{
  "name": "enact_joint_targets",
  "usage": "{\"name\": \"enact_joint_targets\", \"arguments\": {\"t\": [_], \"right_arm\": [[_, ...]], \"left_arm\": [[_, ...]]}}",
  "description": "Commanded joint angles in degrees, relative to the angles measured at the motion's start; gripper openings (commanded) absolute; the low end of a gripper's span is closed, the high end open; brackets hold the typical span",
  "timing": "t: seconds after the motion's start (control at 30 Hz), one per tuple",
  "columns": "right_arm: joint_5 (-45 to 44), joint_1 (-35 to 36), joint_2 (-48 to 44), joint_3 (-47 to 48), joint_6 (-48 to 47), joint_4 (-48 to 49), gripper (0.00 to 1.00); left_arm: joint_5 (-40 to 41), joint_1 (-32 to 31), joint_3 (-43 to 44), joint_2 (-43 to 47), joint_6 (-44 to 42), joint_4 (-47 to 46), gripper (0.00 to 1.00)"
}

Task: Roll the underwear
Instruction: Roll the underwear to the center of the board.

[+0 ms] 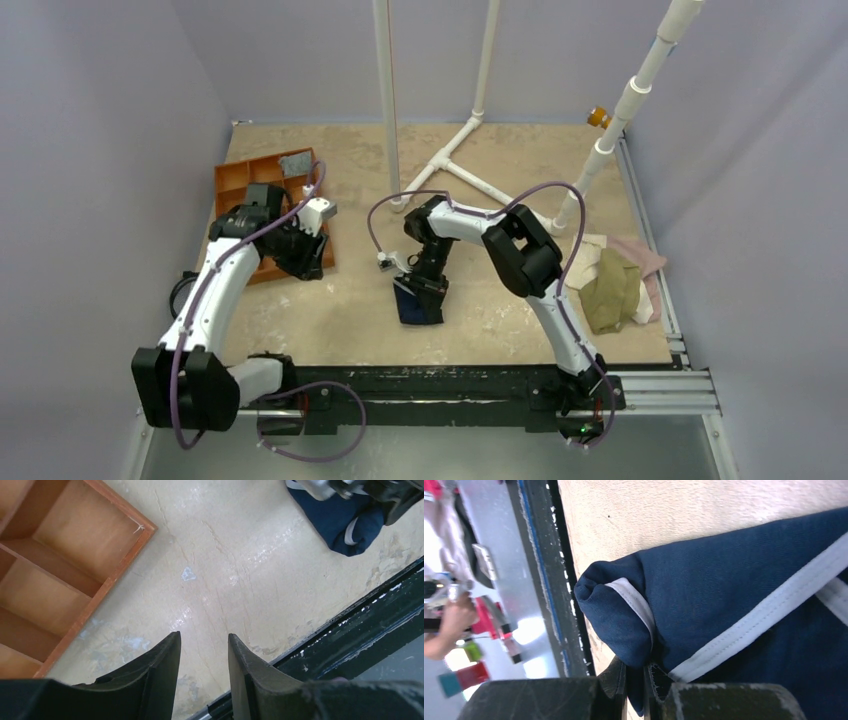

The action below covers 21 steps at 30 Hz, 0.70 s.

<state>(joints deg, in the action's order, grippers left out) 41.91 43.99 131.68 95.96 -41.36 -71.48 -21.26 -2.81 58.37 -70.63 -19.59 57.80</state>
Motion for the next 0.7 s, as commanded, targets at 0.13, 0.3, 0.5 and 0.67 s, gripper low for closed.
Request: {"name": "enact_joint_targets", "arguments": {"t": [0.13, 0.3, 0.5, 0.67], "right_arm": [[-0.9, -2.4, 9.5, 10.0, -5.5, -2.1, 0.0], [0.3, -2.4, 13.1, 14.9, -6.5, -4.6, 0.0], [-0.2, -2.5, 16.3, 18.2, -6.0, -6.2, 0.0], [-0.6, -2.6, 16.6, 17.6, -5.4, -5.4, 0.0]], "left_arm": [[-8.3, -3.2, -2.8, 9.7, -10.0, -2.4, 0.42], [-6.6, -14.4, -3.9, 10.2, -11.8, -5.5, 0.45], [-2.1, -30.0, -3.4, 4.4, -12.0, -12.0, 0.49], [2.1, -38.1, -3.1, -2.1, -12.1, -17.6, 0.5]]}}
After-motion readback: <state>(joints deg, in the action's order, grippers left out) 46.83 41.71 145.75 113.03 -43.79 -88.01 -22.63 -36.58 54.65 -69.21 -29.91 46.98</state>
